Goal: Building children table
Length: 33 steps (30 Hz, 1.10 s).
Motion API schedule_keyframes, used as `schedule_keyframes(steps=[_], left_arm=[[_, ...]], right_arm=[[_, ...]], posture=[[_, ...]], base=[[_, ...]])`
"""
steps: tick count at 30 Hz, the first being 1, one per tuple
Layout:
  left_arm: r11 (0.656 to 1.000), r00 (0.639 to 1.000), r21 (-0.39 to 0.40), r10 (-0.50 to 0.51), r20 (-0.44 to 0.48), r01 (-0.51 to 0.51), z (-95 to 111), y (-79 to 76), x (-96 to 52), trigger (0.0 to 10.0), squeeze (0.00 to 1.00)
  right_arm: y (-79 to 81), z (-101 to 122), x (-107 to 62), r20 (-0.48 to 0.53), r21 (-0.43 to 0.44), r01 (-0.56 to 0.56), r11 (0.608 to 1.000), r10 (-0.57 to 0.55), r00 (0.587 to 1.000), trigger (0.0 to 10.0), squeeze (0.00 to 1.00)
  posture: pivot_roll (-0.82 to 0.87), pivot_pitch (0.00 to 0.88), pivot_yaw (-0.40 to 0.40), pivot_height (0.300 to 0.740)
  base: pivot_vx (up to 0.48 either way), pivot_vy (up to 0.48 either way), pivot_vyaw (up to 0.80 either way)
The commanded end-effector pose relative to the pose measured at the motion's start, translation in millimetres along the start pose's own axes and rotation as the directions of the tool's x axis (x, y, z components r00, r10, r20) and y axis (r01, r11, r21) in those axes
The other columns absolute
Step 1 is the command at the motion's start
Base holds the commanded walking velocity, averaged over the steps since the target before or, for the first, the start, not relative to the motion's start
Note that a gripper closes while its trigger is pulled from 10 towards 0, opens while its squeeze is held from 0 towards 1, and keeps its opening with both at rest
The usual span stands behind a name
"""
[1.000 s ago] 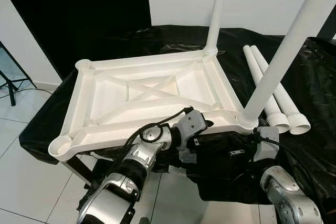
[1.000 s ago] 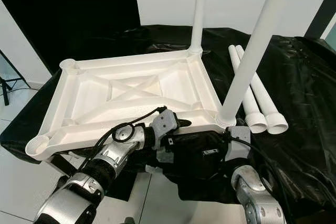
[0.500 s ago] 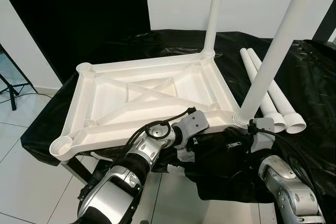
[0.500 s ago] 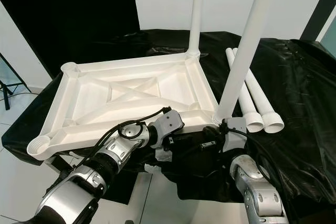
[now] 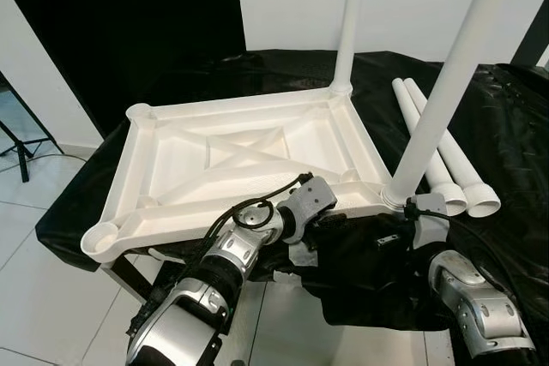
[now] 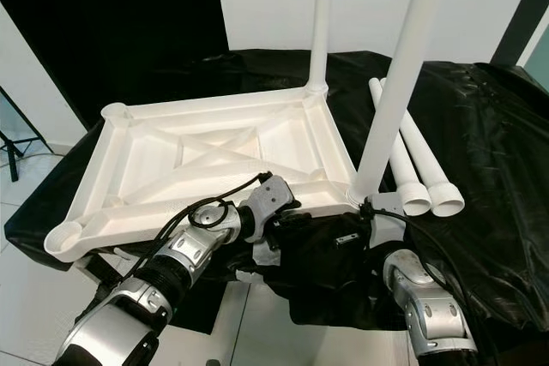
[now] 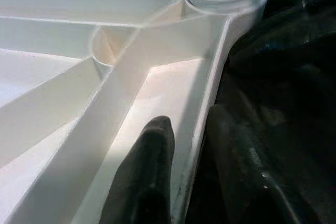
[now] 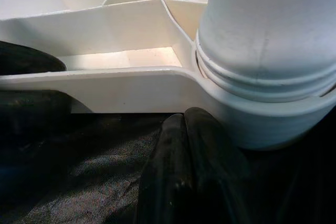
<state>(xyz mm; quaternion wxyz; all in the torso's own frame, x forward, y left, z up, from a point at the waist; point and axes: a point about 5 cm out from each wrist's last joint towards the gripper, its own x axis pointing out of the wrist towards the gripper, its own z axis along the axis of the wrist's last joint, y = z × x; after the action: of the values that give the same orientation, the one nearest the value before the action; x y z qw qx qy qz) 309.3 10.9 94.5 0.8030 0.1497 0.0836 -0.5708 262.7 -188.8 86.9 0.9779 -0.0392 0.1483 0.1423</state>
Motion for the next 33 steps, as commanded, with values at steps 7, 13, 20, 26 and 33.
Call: schedule_keyframes(steps=[7,13,20,26,33], left_arm=[[0.987,0.979,0.013,-0.159,0.129,0.159,17,-37.7,26.3,2.3,0.0],[0.989,0.967,0.0,-0.144,0.211,0.147,30,-45.3,35.0,2.7,0.0],[0.993,0.922,-0.091,0.11,0.37,-0.082,60,-21.1,35.9,10.0,0.0],[0.99,0.904,-0.096,0.138,0.405,-0.108,63,-8.2,20.5,10.0,0.0],[0.988,0.907,-0.079,0.155,0.39,-0.135,54,4.0,3.4,10.0,0.0]], right_arm=[[-13.1,3,24.0,-0.025,-0.054,0.036,0.998,-0.038,0.999,0.0,0.0],[-13.2,9,34.9,-0.008,-0.076,0.025,0.997,-0.026,1.0,0.0,0.0],[6.2,20,44.0,0.053,-0.064,0.022,0.998,-0.019,0.998,3.0,0.0],[10.0,12,31.2,0.047,-0.047,0.083,0.995,-0.081,0.996,10.0,0.0],[1.2,0,15.4,0.006,-0.037,0.229,0.973,-0.229,0.974,10.0,0.0]], posture=[[0.13,0.0,0.029,0.74],[0.13,0.0,0.03,0.74],[0.14,0.0,0.025,0.74],[0.13,0.0,0.031,0.74],[0.12,0.0,0.034,0.74]], base=[[0.0,0.0,0.0],[0.0,0.0,0.0],[0.0,0.0,0.0],[0.0,0.0,0.0],[0.0,0.0,0.0]])
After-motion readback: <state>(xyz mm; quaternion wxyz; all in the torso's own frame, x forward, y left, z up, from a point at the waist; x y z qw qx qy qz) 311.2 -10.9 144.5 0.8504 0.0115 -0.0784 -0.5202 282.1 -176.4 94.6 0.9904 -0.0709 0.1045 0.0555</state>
